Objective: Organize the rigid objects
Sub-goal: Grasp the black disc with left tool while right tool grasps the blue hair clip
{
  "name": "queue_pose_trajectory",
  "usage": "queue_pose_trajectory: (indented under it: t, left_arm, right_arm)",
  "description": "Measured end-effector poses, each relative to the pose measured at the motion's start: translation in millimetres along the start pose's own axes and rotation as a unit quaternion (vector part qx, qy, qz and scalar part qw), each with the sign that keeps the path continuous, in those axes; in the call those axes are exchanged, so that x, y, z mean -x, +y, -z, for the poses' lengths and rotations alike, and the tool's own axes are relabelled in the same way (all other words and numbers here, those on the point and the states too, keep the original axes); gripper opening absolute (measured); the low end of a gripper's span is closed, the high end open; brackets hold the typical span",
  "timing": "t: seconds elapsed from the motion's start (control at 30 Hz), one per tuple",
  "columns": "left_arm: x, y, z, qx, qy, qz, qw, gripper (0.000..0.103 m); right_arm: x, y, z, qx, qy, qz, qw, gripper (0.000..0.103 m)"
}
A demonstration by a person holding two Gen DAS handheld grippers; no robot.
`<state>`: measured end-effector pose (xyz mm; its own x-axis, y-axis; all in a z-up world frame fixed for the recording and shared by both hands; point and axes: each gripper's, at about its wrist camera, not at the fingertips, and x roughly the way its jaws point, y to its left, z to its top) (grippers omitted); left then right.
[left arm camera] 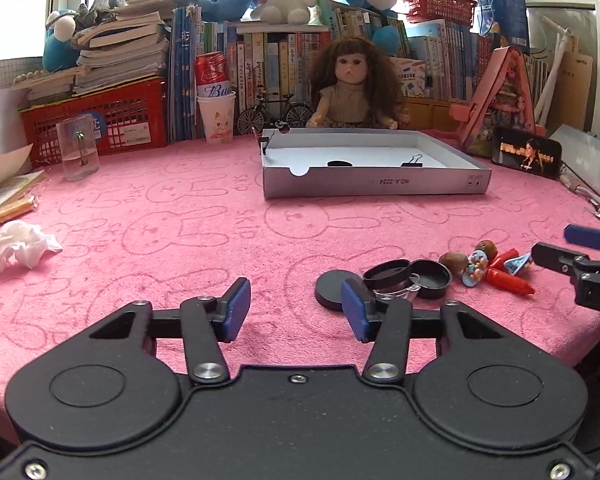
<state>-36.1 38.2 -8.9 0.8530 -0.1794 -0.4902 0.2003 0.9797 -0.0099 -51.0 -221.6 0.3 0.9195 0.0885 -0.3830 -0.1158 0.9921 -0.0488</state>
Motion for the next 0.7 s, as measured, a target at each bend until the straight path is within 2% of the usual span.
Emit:
queue_pose_trajectory:
  t: [0.03,0.2,0.53,0.7]
  left_arm:
    - [0,-1,0,0.0,0.0,0.004,1.0,0.047]
    - [-5,-11,2,-0.02,0.0,0.003,0.9998,0.045]
    - [-19,-19,4,-0.023,-0.005,-0.012,0.9996,0.045]
    - [-25,-16,1,-0.013,-0.007,-0.026,0.9996,0.046]
  right_arm:
    - [0,1,1,0.0,0.003,-0.004,1.0,0.062]
    - [1,4,2,-0.012,0.009,-0.025,1.0,0.055]
    - [-10,11,2,-0.02,0.019,-0.046,0.999,0.055]
    - [-13,8,4,-0.034,0.018,-0.031,0.999,0.055]
